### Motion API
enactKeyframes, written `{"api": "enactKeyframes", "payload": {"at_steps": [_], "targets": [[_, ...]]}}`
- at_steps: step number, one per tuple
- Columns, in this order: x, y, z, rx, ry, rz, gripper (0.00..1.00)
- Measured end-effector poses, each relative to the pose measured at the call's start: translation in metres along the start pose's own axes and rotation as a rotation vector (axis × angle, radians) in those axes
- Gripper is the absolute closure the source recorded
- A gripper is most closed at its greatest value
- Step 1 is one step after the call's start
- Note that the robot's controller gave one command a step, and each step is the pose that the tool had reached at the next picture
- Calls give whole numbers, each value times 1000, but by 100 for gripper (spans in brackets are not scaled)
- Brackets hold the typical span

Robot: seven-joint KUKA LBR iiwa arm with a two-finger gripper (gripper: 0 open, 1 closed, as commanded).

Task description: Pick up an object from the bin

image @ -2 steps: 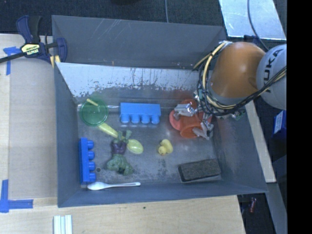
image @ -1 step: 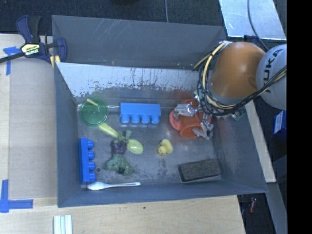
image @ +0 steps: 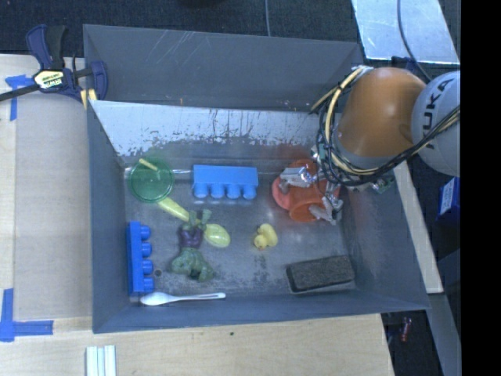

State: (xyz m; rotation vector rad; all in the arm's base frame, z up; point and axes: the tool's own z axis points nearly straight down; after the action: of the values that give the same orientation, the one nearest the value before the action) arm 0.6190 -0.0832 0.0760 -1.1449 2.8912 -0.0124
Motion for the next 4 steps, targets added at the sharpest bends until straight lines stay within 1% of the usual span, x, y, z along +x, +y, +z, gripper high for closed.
{"api": "enactKeyframes", "payload": {"at_steps": [2,3,4], "targets": [[0,0,0,-1,0,0,100],[7,-7,-44,-2,3,-98,100],[11,-21,-36,6,-5,-86,100]]}}
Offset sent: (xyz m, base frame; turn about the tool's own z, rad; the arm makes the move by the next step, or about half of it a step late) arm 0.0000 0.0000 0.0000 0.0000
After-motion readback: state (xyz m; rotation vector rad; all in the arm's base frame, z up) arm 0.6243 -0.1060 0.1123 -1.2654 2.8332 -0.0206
